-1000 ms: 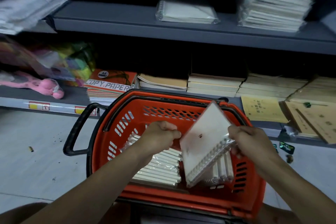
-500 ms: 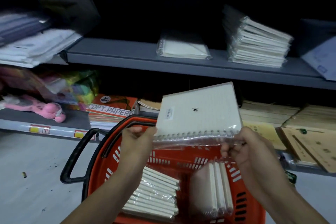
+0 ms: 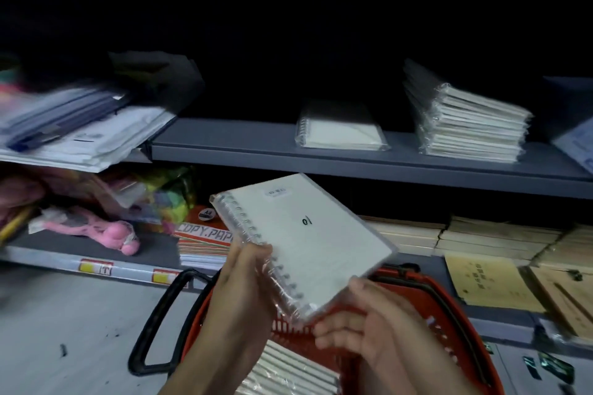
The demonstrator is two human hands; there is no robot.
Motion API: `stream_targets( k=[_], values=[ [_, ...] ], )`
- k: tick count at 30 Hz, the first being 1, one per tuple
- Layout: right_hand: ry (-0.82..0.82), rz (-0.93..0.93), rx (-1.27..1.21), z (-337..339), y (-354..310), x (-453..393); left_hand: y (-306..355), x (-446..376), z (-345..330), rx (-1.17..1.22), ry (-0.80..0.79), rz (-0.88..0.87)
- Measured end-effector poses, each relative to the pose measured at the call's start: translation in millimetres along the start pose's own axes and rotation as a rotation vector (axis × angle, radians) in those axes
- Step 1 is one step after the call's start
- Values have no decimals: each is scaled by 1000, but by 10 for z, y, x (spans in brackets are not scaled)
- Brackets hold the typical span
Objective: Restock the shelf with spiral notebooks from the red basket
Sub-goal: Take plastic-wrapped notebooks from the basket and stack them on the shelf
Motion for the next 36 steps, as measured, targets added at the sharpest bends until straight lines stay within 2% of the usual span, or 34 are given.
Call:
stream_targets(
  k=[3, 6, 10, 14, 20, 24, 28, 32, 34, 36],
  values=[
    [72, -19, -37, 168, -173, -9, 91, -35, 119, -68, -77, 82],
    [64, 42, -12, 180, -264, -5, 167, -56, 120, -74, -131, 124],
    [14, 155, 17, 141, -310, 14, 358, -76, -28, -159, -201, -51],
    [20, 246, -5, 150, -399, 35, 468, -86, -183, -216, -254, -116],
    [83, 334, -44, 183, -708, -159, 569, -329, -472, -145, -340, -136],
    [131, 327, -30, 290, -1107, -495, 714, -674, -699, -299, -432, -118],
    [177, 240, -90, 352, -1402, -944, 827, -1066, -838, -330, -293, -134],
    [303, 256, 60, 464, -1453, -1136, 845, -1195, -784, -357, -157, -145],
    [387, 323, 217, 564, -1408, -1086, 865, -1136, -659, -500, -56, -217],
    [403, 370, 329, 612, -1336, -1037, 882, -1064, -569, -701, 57, -325]
  ],
)
Point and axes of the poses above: each hand's wrist, its own x-axis away from the middle knuckle, its own z-axis out of the back of the hand, y = z × x, the point moved 4 cm from there along -x, towards the middle knuckle, and after that the axes turned 5 degrees about -y, right-handed, at the moved point
